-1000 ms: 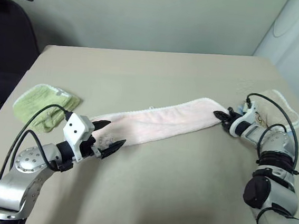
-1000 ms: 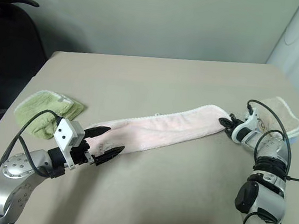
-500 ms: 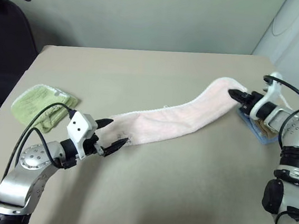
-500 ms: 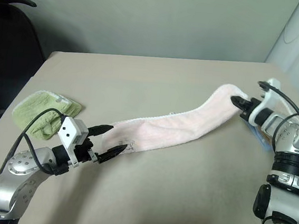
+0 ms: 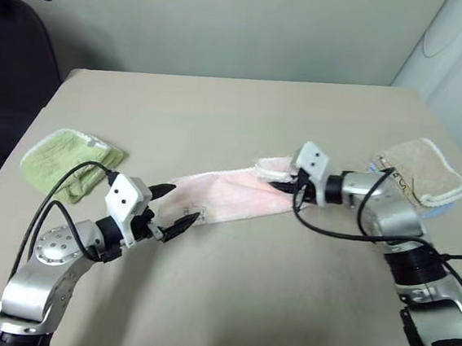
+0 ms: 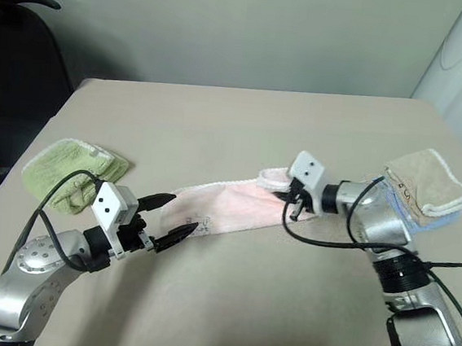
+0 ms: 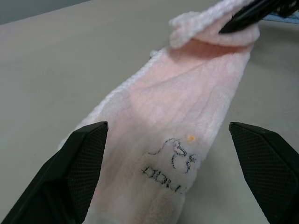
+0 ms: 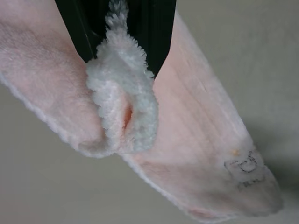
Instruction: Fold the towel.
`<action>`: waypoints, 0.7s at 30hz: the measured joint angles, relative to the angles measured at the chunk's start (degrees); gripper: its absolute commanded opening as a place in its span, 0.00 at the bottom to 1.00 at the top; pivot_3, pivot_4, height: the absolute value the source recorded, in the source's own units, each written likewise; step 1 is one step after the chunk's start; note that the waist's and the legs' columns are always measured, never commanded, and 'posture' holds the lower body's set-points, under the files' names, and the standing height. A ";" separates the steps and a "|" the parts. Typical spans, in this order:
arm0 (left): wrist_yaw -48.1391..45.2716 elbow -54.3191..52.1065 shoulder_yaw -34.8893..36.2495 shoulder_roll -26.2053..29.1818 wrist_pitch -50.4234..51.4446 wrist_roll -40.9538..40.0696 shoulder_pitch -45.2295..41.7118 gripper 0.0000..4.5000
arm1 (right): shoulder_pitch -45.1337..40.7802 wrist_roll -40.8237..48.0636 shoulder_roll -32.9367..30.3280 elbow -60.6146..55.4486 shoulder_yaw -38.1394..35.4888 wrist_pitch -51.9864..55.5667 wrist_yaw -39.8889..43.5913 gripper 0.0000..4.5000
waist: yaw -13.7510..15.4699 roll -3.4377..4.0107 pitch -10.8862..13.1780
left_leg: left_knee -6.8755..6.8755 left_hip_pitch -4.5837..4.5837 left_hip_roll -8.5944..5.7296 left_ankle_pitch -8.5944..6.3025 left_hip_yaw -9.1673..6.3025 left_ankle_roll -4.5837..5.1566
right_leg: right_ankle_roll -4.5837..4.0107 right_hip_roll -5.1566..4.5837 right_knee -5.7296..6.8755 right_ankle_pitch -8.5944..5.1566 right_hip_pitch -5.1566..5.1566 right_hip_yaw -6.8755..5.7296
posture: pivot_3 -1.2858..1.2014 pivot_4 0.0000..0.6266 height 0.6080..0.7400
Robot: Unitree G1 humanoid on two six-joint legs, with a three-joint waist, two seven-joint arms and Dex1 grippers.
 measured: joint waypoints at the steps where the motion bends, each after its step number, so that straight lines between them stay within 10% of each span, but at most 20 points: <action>1: 0.11 -0.27 0.01 -0.01 0.00 0.00 0.38 1.00 | 0.00 -0.60 0.63 0.00 0.43 -0.02 0.01 0.01 | 0.02 0.00 0.00 | 0.03 -0.02 0.00 -0.01 -0.01 0.02 | 0.01 0.00 -0.01 0.00 0.00 0.00 | 0.52 0.24 1.00; 10: 1.24 -1.61 0.12 -0.35 0.00 -0.10 1.40 1.00 | 0.02 -6.73 2.97 2.25 3.66 -3.68 -0.69 0.01 | -0.05 -0.03 -0.02 | 0.11 -0.02 0.02 -0.02 -0.01 0.02 | 0.01 0.00 0.04 0.02 0.00 0.00 | 0.52 0.24 1.00; 21: 1.30 -1.66 0.12 -0.35 0.04 -0.29 1.39 1.00 | 0.68 -8.68 4.48 4.01 4.21 -5.29 -0.14 0.78 | -0.01 -0.04 -0.02 | 0.12 -0.03 0.02 -0.04 -0.01 -0.01 | 0.01 0.00 0.03 0.02 0.01 0.00 | 0.52 0.24 1.00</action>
